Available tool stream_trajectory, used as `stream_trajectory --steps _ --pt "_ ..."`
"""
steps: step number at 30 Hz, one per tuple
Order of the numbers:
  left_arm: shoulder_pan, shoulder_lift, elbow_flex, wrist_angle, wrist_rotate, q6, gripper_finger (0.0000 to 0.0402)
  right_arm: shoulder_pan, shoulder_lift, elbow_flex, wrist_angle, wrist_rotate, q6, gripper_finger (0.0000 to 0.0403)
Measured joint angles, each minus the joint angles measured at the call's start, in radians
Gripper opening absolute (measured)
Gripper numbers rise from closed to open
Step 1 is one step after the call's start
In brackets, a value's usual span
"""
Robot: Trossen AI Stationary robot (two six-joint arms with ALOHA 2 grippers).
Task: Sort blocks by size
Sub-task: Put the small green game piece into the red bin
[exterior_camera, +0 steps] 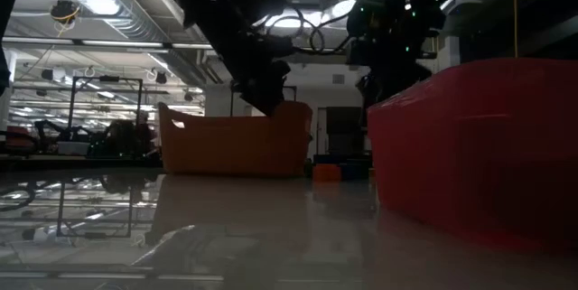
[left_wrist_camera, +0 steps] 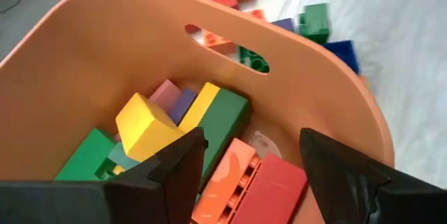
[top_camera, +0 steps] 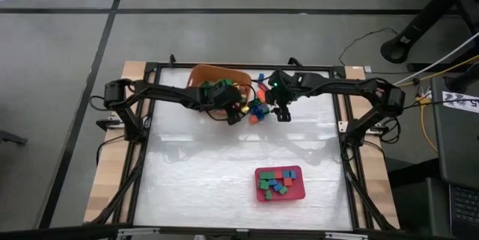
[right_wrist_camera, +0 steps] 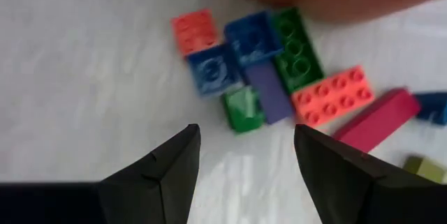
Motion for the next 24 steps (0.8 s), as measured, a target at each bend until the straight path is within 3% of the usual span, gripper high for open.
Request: stream_trajectory --steps 5,9,19,24 --pt "-0.025 -0.014 0.000 -0.012 -0.030 -0.003 0.0221 0.000 0.000 -0.089 0.183 0.034 -0.038 0.0232" --pt "-0.045 -0.068 0.007 -0.115 -0.101 -0.032 0.0221 0.000 0.000 -0.139 0.241 0.037 -0.040 0.0232" --pt "-0.126 -0.169 0.004 -0.465 -0.124 -0.334 0.0221 0.000 0.000 -0.196 0.328 0.031 -0.065 0.0232" --pt "-0.163 -0.162 -0.085 -0.484 -0.099 -0.449 0.0221 0.000 0.031 -0.196 0.359 0.026 -0.065 0.0232"
